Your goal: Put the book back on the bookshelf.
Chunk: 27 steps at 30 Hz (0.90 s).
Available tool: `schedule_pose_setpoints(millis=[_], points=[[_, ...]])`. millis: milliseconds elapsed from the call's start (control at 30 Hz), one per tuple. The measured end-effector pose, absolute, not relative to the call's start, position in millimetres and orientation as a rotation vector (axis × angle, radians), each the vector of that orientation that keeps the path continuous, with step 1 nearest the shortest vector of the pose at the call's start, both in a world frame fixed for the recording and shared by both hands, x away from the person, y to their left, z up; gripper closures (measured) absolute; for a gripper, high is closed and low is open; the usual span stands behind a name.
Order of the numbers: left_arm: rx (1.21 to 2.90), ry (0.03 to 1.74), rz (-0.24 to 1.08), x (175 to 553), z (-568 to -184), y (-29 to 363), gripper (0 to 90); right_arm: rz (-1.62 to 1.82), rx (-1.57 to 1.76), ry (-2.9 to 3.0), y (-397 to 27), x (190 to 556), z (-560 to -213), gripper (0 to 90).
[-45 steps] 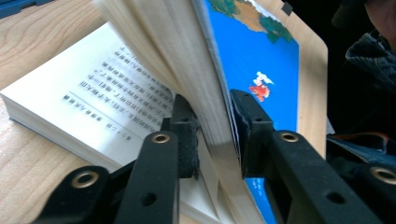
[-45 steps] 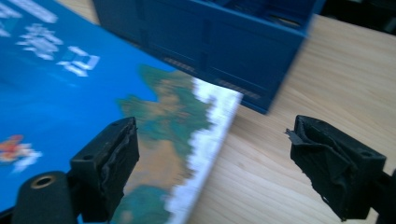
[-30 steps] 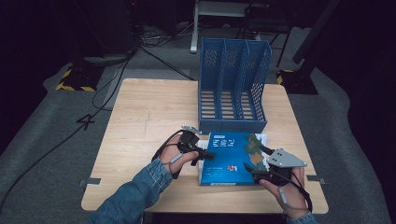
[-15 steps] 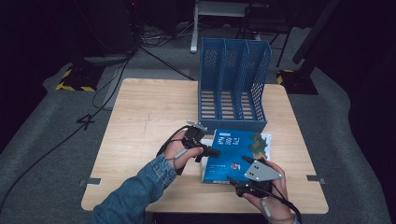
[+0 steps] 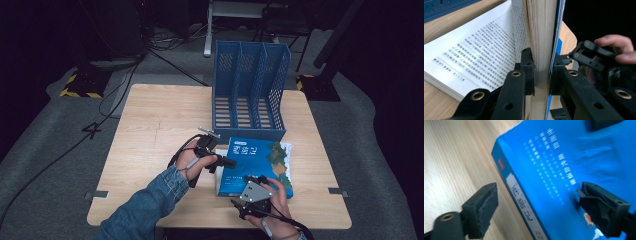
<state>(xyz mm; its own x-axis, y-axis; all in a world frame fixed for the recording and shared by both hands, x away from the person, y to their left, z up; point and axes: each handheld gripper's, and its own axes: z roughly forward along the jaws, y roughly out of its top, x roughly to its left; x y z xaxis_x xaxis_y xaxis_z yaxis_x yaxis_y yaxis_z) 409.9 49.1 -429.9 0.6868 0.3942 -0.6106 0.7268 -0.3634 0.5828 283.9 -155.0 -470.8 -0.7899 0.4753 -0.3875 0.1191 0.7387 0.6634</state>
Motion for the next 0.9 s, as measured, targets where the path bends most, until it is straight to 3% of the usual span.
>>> schedule_pose_setpoints(millis=[233, 500, 900], points=[[1.985, 0.888, -0.474, 409, -434, 50, 78.5, 0.728, 0.358, 2.315, -148, 282, -483, 14.1], [1.965, 0.904, -0.491, 407, -436, 50, 78.4, 0.650, 0.378, 2.231, -149, 290, -496, 0.0], [2.039, 0.951, -0.425, 396, -445, 49, 73.5, 0.664, 0.368, 2.252, -150, 294, -496, 0.4]])
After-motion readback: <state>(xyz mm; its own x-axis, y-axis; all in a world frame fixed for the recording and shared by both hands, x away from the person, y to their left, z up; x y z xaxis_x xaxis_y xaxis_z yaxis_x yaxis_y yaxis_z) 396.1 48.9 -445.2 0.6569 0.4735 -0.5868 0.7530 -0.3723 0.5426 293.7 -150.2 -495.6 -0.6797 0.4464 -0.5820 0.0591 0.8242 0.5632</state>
